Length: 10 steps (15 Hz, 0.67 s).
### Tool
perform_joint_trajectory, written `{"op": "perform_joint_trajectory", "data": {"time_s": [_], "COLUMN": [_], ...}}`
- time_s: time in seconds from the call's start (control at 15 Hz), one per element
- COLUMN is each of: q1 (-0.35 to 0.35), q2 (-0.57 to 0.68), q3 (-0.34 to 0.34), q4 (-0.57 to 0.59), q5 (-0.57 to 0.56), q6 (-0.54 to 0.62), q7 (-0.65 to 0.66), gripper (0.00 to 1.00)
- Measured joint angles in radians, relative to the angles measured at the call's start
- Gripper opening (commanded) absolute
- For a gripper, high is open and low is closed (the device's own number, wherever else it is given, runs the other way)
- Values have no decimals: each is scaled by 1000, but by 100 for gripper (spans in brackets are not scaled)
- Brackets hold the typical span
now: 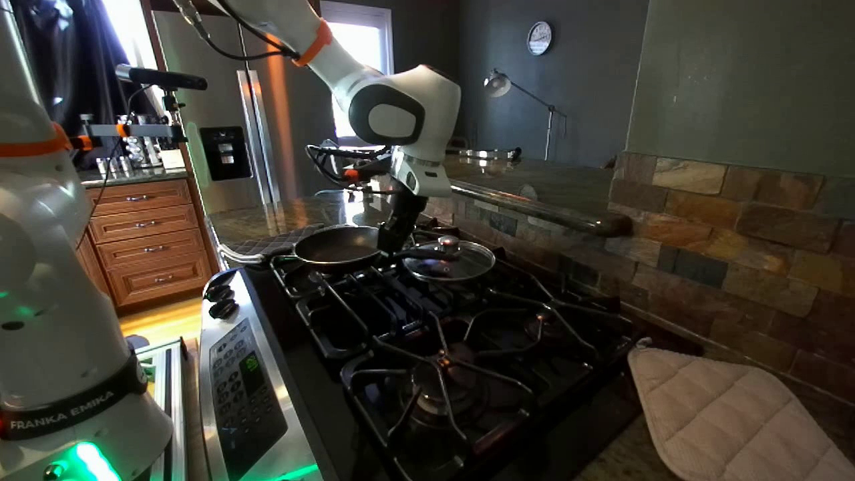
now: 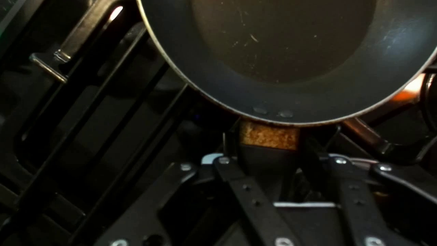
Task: Slide the pan to the bottom left stove plate and put the glass lid on the pan
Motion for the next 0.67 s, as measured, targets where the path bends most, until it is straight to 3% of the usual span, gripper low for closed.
{"op": "perform_joint_trajectory", "data": {"time_s": [0.67], "q1": [52], "q2": [25], "q3": [35], "q4": [32], "q5": [-4], "q6": [0], "q7": [13], "gripper": [23]}}
